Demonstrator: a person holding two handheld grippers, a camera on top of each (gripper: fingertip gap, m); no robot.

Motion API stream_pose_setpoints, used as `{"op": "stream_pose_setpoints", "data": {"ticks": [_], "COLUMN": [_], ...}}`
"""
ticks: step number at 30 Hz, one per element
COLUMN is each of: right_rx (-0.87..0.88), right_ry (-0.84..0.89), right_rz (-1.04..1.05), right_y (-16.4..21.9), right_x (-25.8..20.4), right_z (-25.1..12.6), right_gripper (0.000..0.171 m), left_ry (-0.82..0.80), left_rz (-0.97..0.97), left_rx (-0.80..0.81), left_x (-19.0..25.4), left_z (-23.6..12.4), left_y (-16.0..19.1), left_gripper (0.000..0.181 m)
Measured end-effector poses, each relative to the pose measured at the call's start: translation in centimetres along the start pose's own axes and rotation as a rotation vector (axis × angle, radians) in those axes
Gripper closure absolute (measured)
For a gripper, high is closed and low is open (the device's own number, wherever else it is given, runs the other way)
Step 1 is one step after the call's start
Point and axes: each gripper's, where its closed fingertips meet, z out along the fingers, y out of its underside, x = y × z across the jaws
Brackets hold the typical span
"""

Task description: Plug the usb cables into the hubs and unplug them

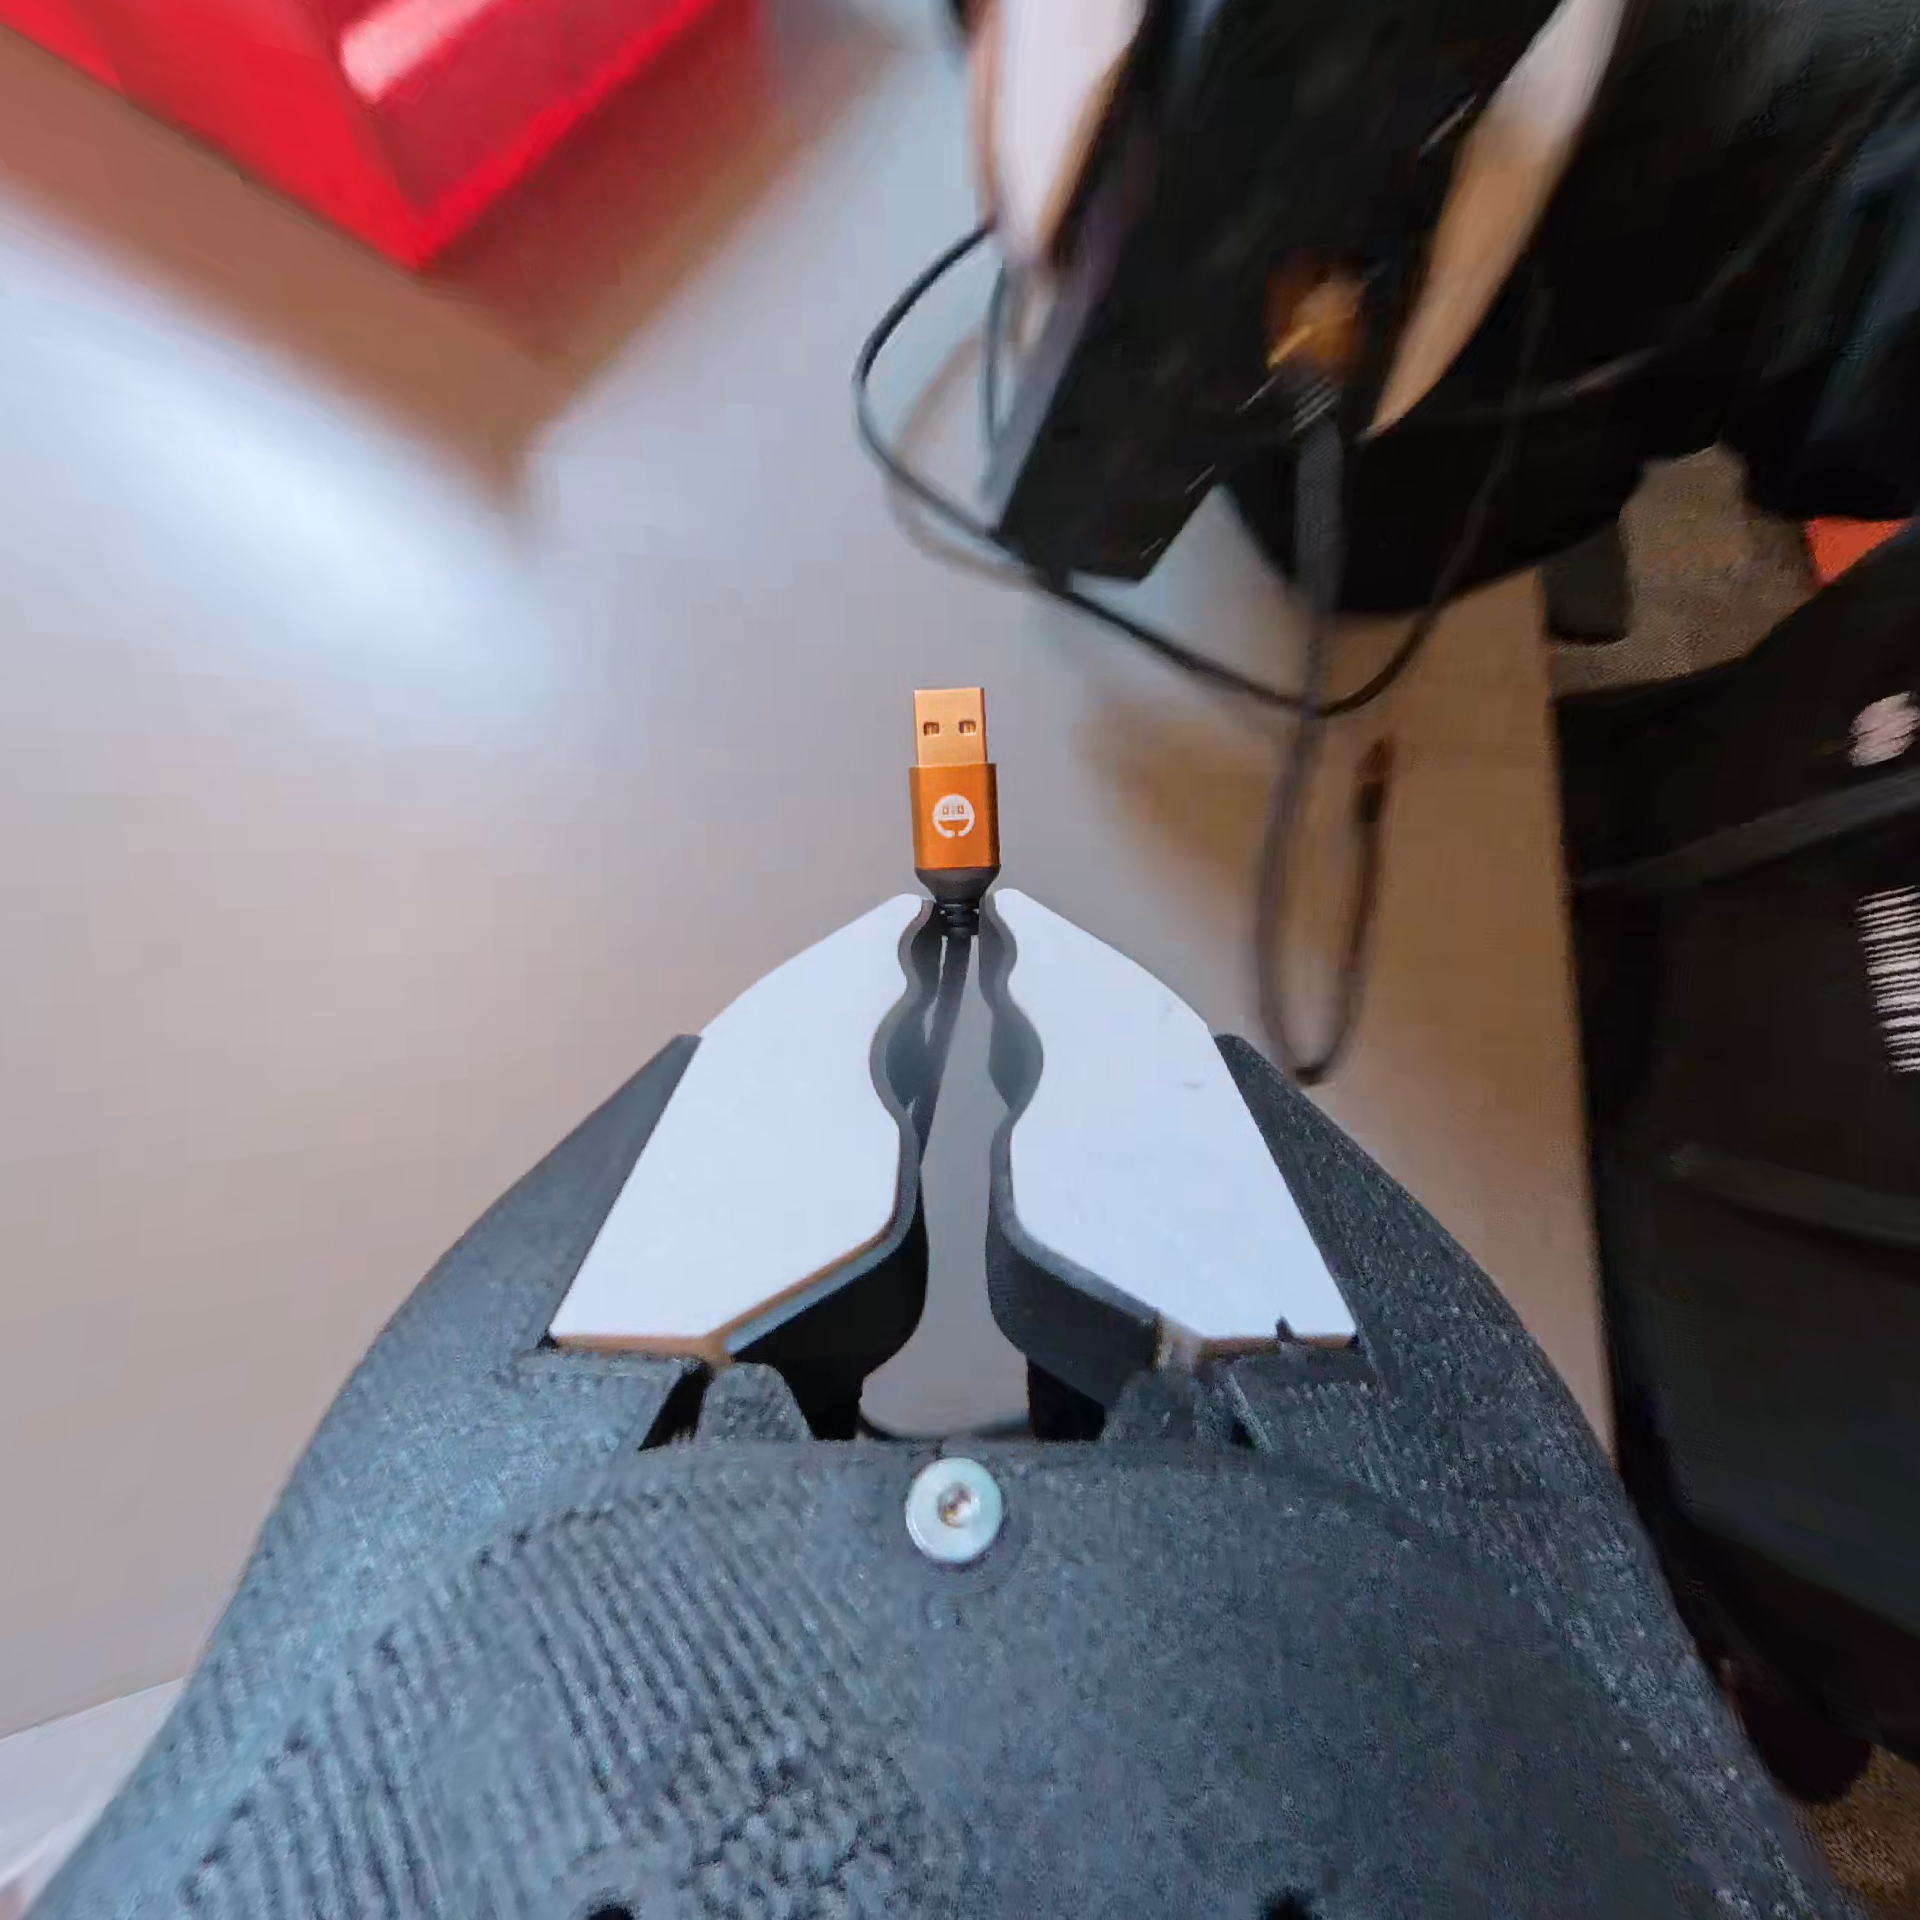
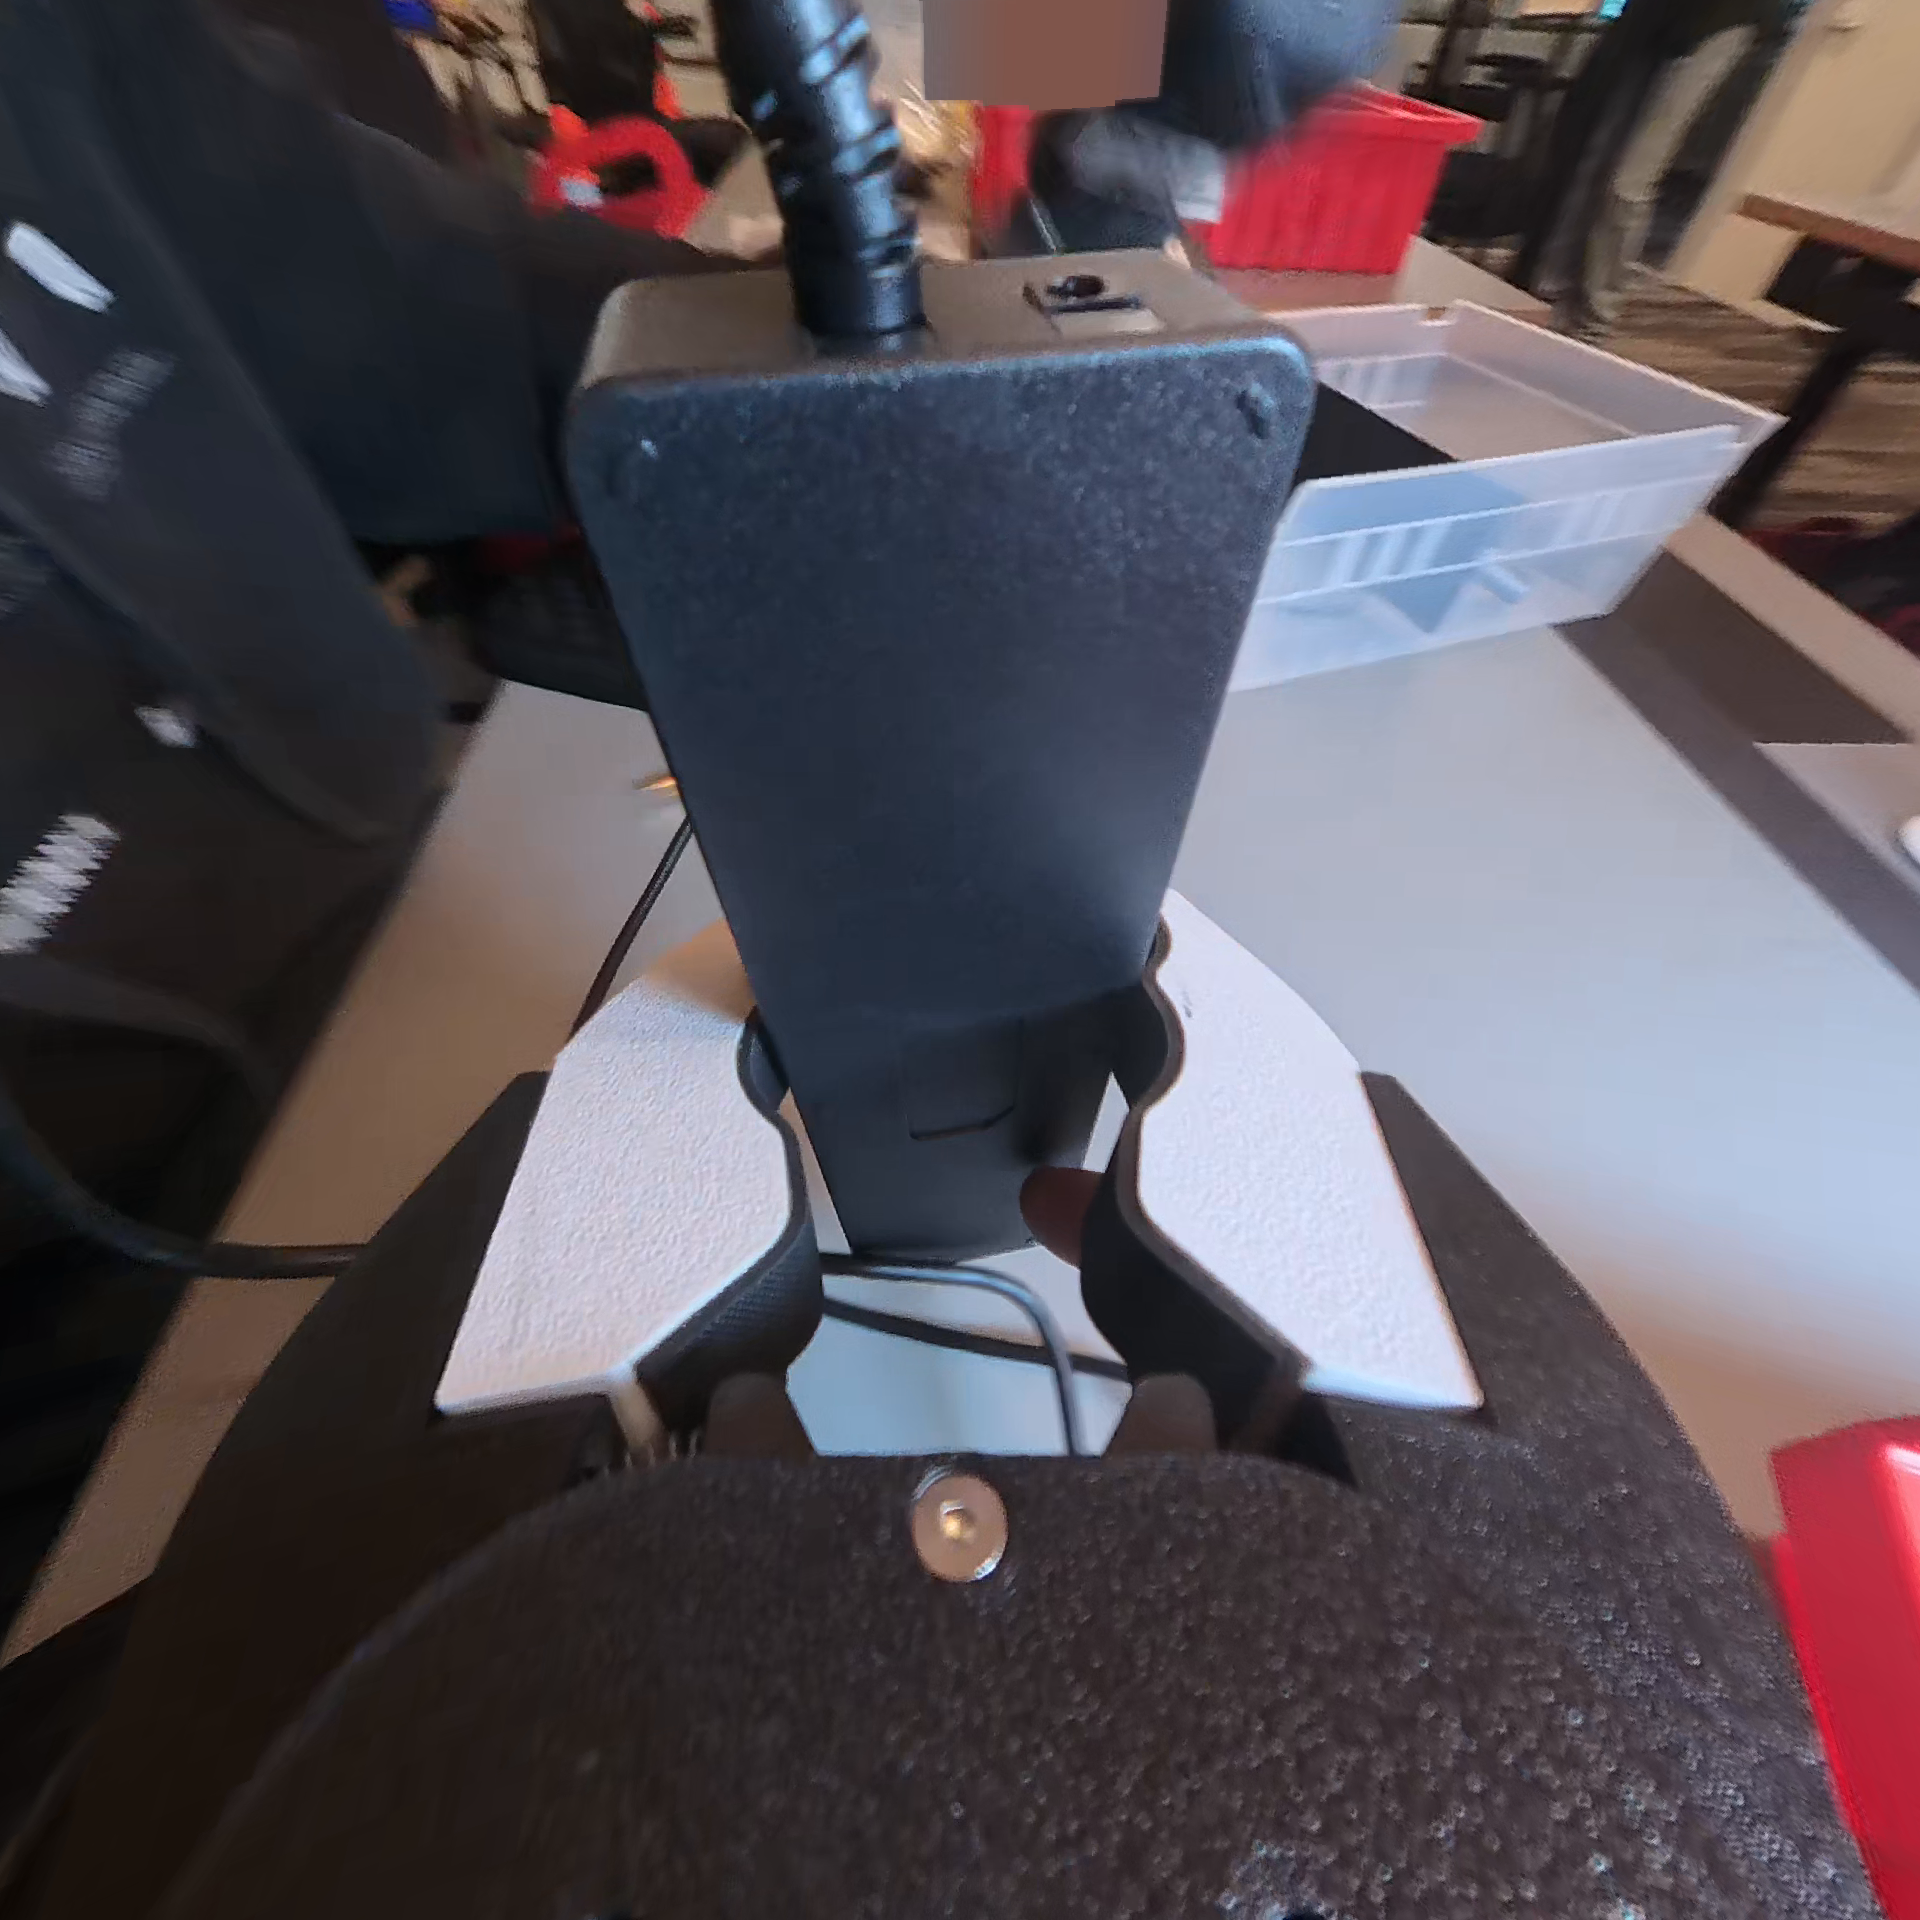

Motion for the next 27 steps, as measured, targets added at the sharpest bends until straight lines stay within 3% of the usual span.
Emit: {"op": "stream_pose_setpoints", "data": {"ticks": [4,11,27], "right_rx": [-0.039,-0.11,-0.15], "right_ry": [0.053,0.109,0.087], "right_rz": [-0.027,-0.046,-0.026], "right_y": [0.2,0.9,2.0], "right_x": [0.6,0.8,0.6], "right_z": [1.6,2.8,3.2], "right_gripper": [0.109,0.109,0.109], "left_ry": [-0.028,-0.047,-0.05], "left_rz": [0.062,0.112,0.176], "left_rx": [-0.055,-0.211,-0.232], "left_x": [3.1,4.6,4.8], "left_z": [-1.0,0.6,1.5], "left_y": [-2.6,-3.5,-3.7], "left_gripper": [0.174,0.174,0.174]}}
